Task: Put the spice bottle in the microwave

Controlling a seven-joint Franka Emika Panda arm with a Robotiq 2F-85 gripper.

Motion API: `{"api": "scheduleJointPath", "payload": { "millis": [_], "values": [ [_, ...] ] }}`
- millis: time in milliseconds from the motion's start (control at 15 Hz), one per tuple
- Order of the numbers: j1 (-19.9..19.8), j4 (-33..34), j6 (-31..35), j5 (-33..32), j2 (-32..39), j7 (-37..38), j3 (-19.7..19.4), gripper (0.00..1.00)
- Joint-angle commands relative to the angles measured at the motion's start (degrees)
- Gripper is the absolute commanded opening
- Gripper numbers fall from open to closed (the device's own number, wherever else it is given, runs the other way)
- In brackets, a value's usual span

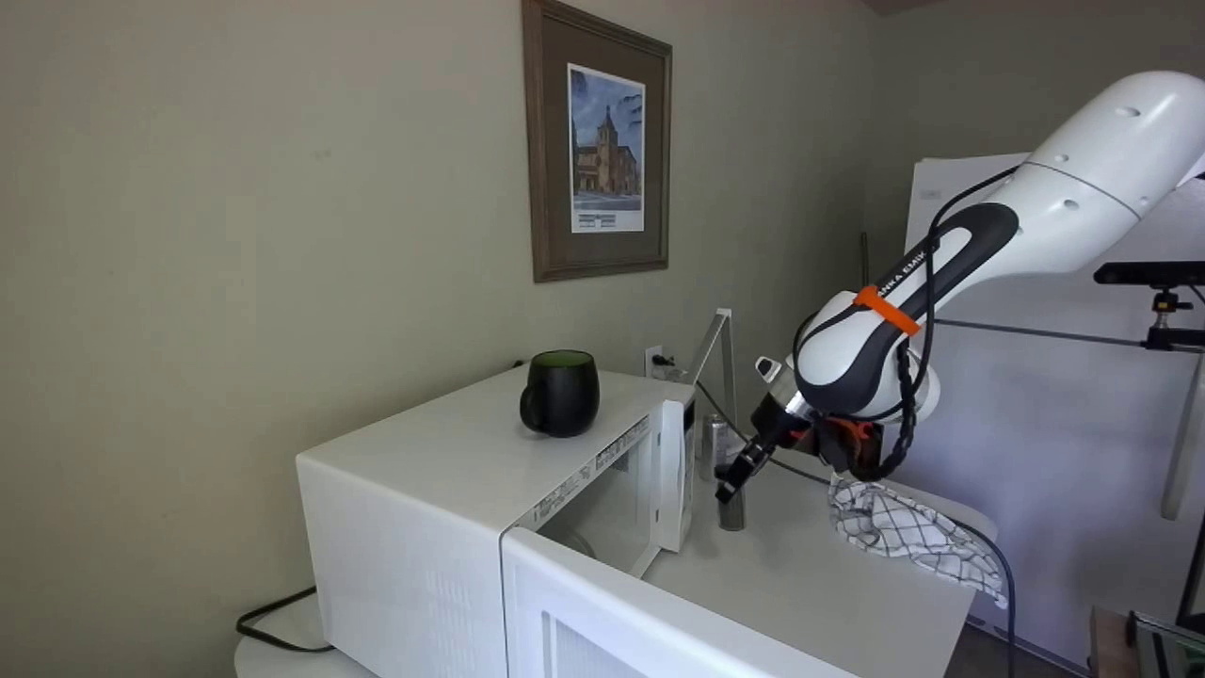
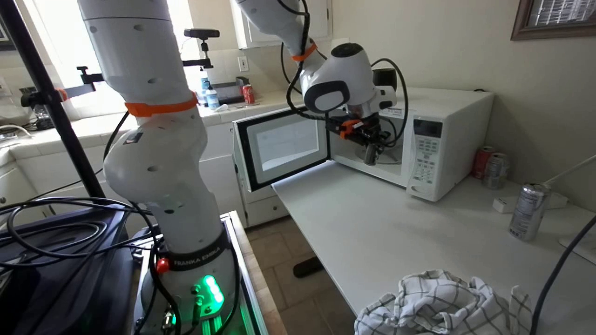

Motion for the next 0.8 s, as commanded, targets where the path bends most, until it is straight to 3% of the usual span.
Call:
{"api": "scheduleJointPath", "payload": {
  "millis": [0,333,733],
  "values": [
    [3.43,-1.9,7.02,2.83,-1.64,-3.98,3.8,0.23],
    [6.76,0.37,16.86,-1.51,4.63,-5.75,6.95,0.23],
    [7.54,5.38,24.14,-8.2,17.28,-9.16,5.19,0.23]
  ]
}}
